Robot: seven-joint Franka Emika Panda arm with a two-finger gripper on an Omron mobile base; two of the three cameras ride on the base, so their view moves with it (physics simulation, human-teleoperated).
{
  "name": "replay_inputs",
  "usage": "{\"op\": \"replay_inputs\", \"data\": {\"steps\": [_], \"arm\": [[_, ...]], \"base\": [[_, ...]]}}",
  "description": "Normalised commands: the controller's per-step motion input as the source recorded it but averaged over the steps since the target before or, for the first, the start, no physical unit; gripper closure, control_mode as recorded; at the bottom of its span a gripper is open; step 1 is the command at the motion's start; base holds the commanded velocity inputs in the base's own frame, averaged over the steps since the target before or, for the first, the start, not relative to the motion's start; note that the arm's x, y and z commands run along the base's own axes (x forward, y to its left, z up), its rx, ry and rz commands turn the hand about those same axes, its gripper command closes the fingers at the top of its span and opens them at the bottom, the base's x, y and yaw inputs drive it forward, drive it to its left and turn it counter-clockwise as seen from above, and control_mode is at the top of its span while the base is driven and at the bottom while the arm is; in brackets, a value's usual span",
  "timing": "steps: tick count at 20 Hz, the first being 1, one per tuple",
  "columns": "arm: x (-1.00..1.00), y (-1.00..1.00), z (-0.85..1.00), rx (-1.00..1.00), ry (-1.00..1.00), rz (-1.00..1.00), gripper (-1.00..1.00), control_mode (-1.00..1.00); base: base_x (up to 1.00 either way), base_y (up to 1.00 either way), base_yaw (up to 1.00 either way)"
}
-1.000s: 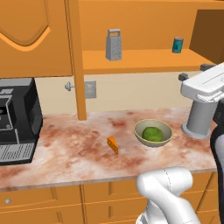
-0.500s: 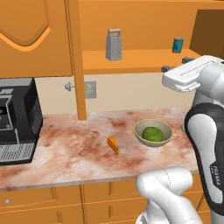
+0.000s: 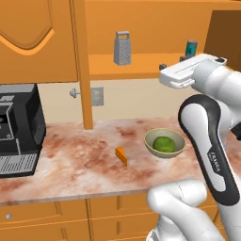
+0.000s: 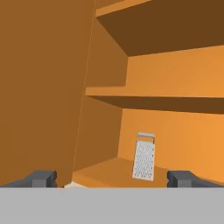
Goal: Pick the cheese from the fridge and the cheese grater from the cabinet and place them next to the salad bowl.
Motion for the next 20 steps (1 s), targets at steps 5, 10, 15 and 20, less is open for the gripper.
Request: {"op": "replay_inputs", "data": {"steps": [5,10,15,20], "arm": [[0.55,0.00,0.00,0.00,0.00,0.06,-1.00,-1.00],[0.54,0.03,0.00,0.00,0.00,0.01,-1.00,-1.00],[0.40,0.09,0.00,0.00,0.00,0.00,-1.00,-1.00],[0.32,0.17,0.00,0.00,0.01,-0.02,-1.00,-1.00]], "base": [[0.00,0.00,0.00],[0.00,0.00,0.00],[0.00,0.00,0.00],[0.00,0.00,0.00]]}}
